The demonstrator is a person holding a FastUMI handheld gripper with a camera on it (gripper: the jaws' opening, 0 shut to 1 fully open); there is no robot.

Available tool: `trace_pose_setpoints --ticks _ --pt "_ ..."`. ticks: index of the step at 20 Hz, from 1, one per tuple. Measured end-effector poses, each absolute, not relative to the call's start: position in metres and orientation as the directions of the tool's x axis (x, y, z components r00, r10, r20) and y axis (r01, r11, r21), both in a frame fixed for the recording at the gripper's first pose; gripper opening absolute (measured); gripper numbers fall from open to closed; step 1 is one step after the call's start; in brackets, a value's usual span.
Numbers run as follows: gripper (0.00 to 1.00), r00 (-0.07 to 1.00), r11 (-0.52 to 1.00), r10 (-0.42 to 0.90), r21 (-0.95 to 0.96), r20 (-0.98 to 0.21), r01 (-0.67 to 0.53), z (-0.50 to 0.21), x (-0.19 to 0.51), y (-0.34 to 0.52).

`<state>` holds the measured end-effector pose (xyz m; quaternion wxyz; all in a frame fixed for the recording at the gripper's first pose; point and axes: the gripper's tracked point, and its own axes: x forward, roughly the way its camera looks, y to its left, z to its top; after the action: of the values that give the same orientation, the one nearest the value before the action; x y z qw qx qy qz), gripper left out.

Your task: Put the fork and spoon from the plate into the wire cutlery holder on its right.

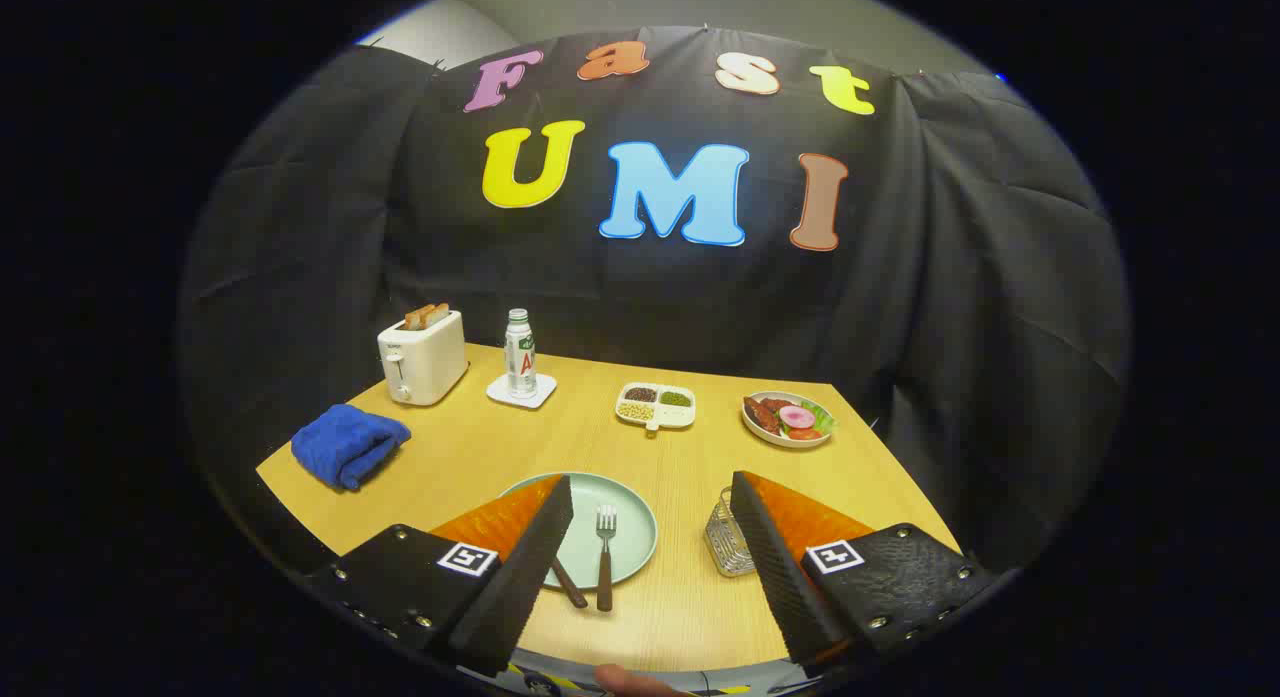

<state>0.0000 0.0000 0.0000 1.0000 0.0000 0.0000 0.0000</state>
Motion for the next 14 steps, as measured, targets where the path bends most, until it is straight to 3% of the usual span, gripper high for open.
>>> trace_pose_setpoints --ticks 14 --pt "0.97 0.998 0.999 0.040 0.014 -0.043 -0.040 -0.021 0.008 -0.009"
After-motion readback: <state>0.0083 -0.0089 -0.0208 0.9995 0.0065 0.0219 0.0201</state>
